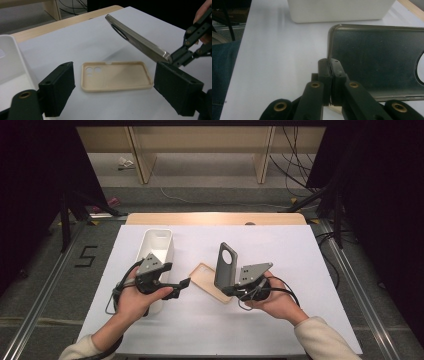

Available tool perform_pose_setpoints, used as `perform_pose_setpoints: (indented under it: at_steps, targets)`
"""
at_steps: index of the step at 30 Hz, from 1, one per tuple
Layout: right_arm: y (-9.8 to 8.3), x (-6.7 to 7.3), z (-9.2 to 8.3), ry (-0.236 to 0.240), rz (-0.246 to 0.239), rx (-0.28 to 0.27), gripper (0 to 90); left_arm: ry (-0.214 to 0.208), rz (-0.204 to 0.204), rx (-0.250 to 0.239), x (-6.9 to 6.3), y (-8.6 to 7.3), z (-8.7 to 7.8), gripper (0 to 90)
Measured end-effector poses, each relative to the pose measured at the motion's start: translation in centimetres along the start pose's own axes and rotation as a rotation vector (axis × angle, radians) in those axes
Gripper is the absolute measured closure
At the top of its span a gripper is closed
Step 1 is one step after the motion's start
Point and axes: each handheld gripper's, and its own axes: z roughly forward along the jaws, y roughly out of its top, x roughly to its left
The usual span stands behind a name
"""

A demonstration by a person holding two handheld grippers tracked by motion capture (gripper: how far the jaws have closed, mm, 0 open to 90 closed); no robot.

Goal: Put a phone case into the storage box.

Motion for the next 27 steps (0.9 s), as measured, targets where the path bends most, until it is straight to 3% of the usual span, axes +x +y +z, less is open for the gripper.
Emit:
perform_pose_setpoints:
  at_steps: [3, 12, 19, 27]
  targets:
    - [0.3, 0.2, 0.2, 0.002, -0.008, -0.009, 89.4, -0.004, -0.002, 0.044, -0.3, 1.7, 1.3, 18.3]
    - [0.9, 0.8, 0.7, 0.0, -0.027, -0.008, 89.4, -0.021, -0.065, 0.145, -0.1, 5.6, 5.9, 26.5]
    - [1.3, 1.2, 1.0, 0.003, -0.048, -0.002, 89.4, -0.023, -0.15, 0.229, 0.6, 6.8, 9.3, 34.2]
    - [1.4, 1.4, 1.2, 0.007, -0.066, 0.0, 89.5, -0.014, -0.219, 0.29, 1.3, 7.0, 11.2, 45.7]
